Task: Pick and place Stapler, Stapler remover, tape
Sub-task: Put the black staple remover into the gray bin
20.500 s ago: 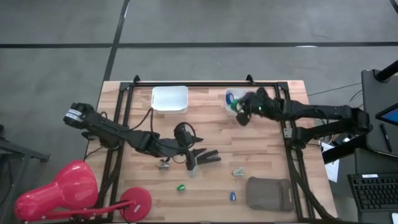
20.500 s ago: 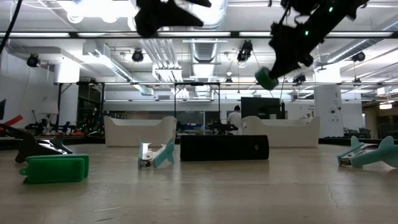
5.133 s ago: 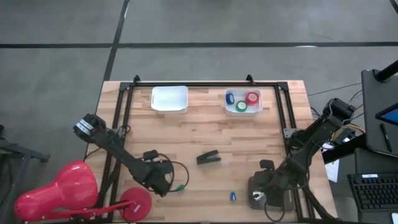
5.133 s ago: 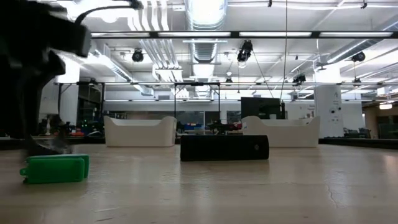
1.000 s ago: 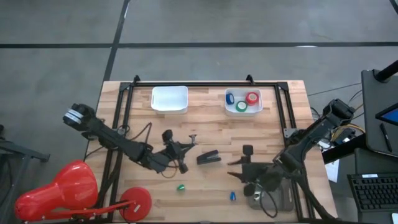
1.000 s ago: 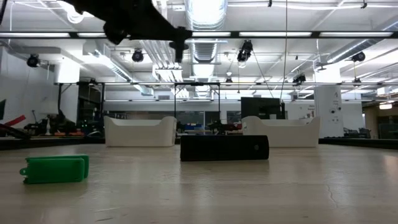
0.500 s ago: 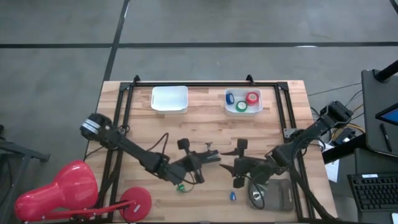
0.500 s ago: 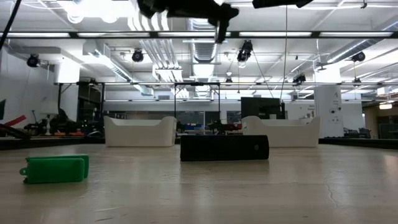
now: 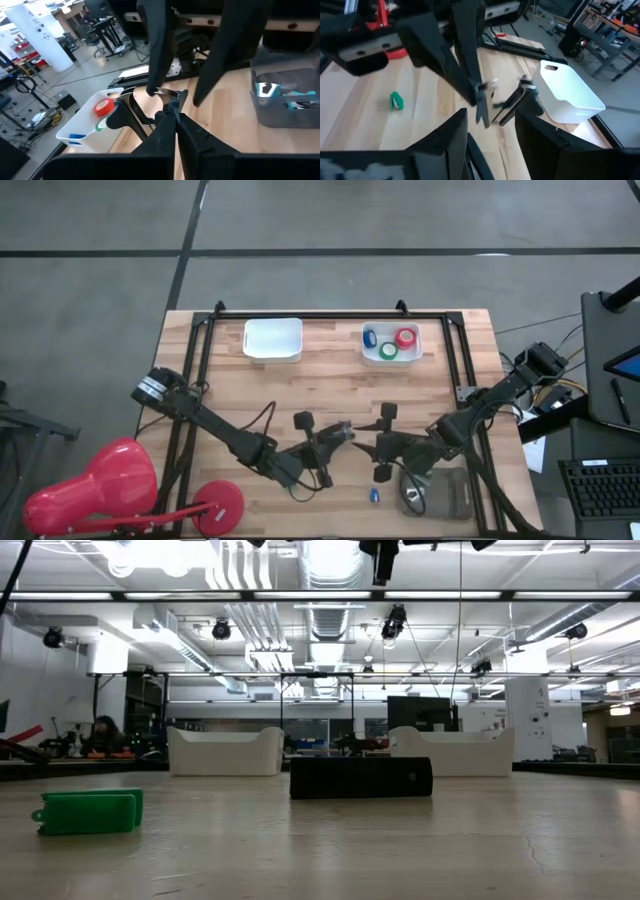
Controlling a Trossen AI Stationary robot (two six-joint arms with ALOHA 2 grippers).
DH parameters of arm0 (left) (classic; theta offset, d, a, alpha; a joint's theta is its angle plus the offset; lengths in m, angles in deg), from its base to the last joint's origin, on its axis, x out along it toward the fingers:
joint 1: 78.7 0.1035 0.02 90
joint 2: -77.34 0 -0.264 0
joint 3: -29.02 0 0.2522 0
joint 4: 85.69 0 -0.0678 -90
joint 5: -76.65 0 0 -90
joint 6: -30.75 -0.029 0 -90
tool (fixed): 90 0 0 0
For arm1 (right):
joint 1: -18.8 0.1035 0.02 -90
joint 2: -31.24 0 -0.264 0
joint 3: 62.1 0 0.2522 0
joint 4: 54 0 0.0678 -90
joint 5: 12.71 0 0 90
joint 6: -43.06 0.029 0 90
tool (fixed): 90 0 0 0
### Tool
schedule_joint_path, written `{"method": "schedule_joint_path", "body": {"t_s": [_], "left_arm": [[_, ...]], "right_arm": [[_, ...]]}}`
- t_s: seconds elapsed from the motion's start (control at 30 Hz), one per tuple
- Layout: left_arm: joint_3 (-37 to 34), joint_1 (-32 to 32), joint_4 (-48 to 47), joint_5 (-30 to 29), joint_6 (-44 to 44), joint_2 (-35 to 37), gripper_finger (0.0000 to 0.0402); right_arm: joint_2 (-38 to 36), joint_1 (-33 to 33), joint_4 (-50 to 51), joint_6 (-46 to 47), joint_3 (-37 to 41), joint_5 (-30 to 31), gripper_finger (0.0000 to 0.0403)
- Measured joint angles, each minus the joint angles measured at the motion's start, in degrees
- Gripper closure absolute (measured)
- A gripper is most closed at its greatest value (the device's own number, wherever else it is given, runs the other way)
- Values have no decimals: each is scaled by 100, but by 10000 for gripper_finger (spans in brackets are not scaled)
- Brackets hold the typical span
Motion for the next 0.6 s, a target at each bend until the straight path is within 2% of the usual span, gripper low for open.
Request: {"method": "schedule_joint_path", "body": {"t_s": [0.6], "left_arm": [[-11,0,224,32,-3,2,388]], "right_arm": [[0,-4,-193,-45,2,-311,316]]}}
